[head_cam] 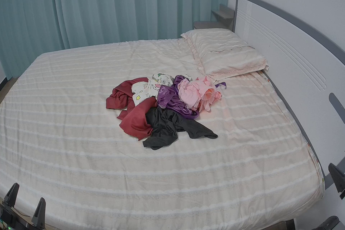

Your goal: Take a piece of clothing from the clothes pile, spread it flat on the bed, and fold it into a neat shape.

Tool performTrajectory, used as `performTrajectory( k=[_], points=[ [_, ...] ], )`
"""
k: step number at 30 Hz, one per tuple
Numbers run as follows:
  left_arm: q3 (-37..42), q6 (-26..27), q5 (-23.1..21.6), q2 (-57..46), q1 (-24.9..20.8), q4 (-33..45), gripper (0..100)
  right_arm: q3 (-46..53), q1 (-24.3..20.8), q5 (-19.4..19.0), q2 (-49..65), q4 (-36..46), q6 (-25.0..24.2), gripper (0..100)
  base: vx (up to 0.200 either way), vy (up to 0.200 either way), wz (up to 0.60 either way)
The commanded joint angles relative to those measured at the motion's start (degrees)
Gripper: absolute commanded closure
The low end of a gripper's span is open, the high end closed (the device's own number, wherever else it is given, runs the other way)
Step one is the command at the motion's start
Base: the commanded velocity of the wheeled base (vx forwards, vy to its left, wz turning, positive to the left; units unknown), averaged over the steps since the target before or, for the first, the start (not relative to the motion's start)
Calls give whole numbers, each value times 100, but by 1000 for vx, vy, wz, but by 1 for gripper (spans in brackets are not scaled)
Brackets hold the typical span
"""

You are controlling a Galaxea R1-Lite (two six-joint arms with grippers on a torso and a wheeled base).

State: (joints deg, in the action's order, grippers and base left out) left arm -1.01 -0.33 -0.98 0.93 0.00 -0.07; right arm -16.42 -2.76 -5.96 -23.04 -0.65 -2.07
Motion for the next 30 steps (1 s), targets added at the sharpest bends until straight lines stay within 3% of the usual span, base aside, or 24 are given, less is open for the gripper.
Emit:
performTrajectory(
  k=[1, 9, 15, 23, 25, 30],
  points=[
    [101, -2, 1, -93, 0, -1, 0, -889, -516, -582, -4200, -1280, -751, 0, 0, 0, 0],
    [101, -2, 1, -93, 0, -1, 0, -2023, -1043, -459, -6863, -2361, -1841, 0, 0, 0, 0],
    [101, -2, 1, -93, 0, -1, 0, -3315, -1491, 42, -8260, -2642, -3036, 0, 0, 0, 0],
    [101, -2, 1, -93, 0, -1, 0, -4660, -1755, 447, -9702, -2651, -3669, 0, 0, 0, 0],
    [92, -2, 1, -93, 0, -1, 0, -5231, -1816, 746, -10097, -2634, -3915, 0, 0, 0, 0],
    [101, -2, 1, -93, 0, -1, 0, -5767, -1887, 1106, -10897, -2616, -3976, 0, 0, 0, 0]
  ],
)
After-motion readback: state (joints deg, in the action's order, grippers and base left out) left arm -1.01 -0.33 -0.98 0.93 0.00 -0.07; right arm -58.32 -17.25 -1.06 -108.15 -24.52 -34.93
